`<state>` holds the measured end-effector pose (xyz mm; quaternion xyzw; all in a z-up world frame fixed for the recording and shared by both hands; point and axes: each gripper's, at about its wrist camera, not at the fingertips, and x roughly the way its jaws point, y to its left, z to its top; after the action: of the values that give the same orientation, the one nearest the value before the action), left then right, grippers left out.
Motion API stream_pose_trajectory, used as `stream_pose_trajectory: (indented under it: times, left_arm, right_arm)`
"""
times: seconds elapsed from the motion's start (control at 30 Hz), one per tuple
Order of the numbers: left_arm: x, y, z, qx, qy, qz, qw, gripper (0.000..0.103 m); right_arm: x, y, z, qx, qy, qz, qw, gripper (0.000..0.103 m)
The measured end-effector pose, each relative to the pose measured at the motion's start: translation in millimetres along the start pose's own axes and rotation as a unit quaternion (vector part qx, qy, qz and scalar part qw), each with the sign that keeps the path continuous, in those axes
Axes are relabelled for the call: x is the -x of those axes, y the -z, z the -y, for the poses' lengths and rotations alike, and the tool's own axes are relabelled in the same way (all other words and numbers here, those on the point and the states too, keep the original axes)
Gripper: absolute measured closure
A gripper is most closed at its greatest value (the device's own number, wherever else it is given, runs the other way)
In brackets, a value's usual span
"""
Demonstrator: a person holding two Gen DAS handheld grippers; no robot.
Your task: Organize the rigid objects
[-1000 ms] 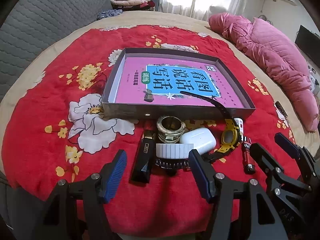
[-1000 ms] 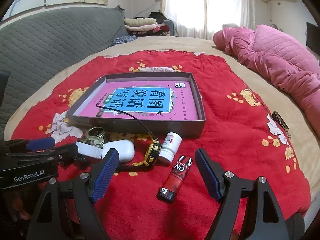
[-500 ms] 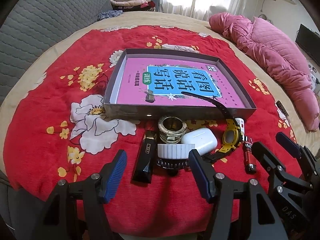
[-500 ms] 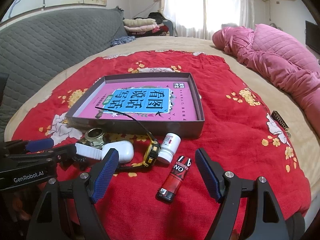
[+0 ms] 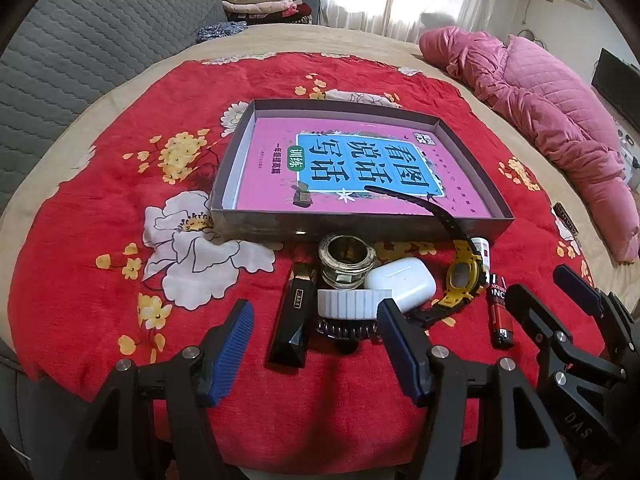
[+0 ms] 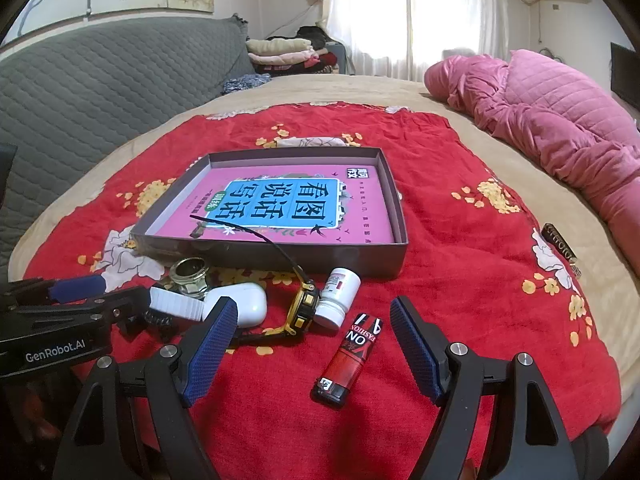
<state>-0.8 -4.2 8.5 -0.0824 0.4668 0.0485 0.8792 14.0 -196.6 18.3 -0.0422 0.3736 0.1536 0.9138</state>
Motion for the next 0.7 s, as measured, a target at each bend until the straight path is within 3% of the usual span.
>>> stream_pose_trajectory:
  times: [0.7]
  left_arm:
    - [1.2,1.5,-4.6,0.002,-0.005,-0.001,1.0000,0.040]
  right_arm:
    - [-1.6,-1.8,11.3,-0.024,0.006,-0.002,1.000,0.023]
